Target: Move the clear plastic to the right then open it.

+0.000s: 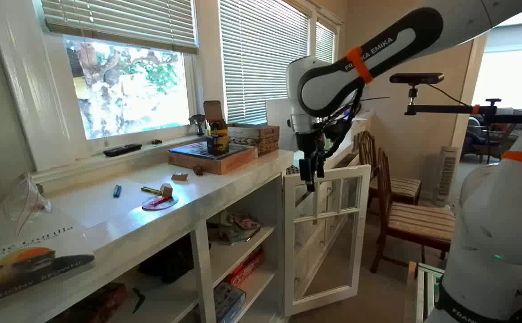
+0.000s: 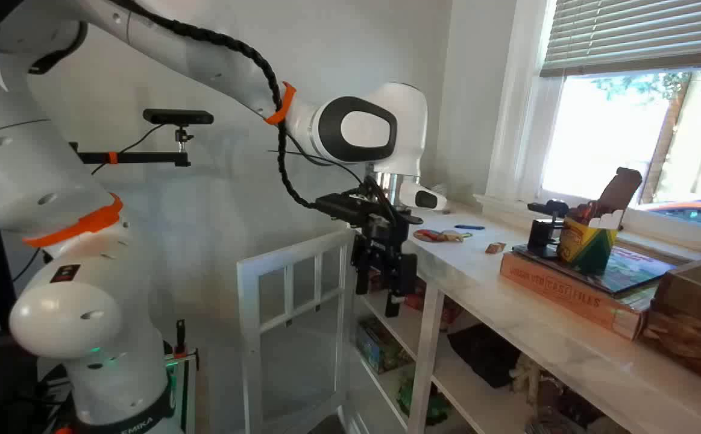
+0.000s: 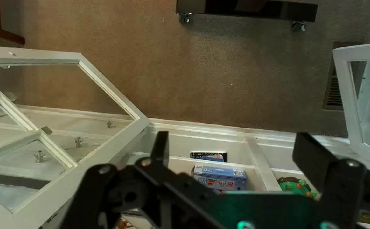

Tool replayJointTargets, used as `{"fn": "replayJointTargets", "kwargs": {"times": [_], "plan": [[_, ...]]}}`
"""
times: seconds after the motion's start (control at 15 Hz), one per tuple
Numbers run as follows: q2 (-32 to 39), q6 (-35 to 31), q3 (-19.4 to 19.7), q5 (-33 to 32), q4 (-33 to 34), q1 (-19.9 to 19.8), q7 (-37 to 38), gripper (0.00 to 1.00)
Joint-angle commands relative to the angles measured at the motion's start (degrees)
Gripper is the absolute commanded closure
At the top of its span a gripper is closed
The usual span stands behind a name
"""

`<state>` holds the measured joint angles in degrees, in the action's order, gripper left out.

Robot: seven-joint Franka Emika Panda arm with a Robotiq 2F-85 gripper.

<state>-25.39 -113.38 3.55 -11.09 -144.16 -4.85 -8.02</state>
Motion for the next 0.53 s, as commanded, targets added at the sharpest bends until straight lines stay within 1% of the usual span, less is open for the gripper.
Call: {"fn": "replayJointTargets", "kwargs": {"times": [0.0, 0.4, 0.47], "plan": [[0.0, 0.13, 0.35, -0.14, 0.08, 0.4, 0.14, 0.0], [0.0, 0.13, 0.35, -0.13, 0.08, 0.4, 0.14, 0.0], [0.87, -1.09, 0.24, -0.11, 1.3, 0.94, -0.82, 0.0]]}}
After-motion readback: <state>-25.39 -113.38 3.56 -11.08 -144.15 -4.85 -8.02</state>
